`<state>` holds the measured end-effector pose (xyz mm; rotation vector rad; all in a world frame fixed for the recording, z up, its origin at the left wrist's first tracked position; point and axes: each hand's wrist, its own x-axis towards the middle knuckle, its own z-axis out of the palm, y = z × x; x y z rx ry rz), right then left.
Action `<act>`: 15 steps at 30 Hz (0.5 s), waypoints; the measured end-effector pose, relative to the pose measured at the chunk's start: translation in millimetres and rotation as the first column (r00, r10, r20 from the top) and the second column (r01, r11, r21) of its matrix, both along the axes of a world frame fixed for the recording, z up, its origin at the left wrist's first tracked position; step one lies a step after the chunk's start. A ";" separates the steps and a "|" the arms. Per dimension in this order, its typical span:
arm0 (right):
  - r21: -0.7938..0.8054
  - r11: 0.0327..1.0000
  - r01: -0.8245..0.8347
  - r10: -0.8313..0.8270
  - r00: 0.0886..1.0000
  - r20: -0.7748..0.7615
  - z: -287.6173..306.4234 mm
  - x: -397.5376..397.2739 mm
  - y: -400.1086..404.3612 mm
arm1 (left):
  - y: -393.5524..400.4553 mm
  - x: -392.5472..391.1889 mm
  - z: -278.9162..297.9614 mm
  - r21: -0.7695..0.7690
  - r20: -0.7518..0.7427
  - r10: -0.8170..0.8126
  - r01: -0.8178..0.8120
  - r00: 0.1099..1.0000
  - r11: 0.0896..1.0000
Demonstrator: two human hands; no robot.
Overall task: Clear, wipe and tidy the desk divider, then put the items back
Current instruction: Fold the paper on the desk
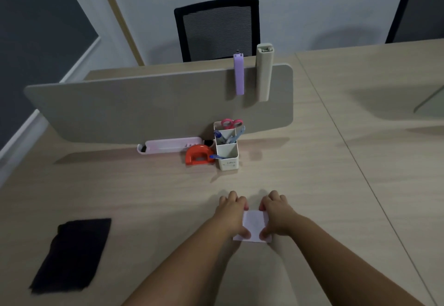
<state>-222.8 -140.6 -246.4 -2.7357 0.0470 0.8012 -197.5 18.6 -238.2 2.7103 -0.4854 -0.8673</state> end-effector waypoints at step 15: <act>0.275 0.956 -0.102 0.020 0.958 0.287 8.5 -23.3 33.8 | 42.5 -30.3 15.8 -0.013 0.232 -0.011 0.015 0.973 1.000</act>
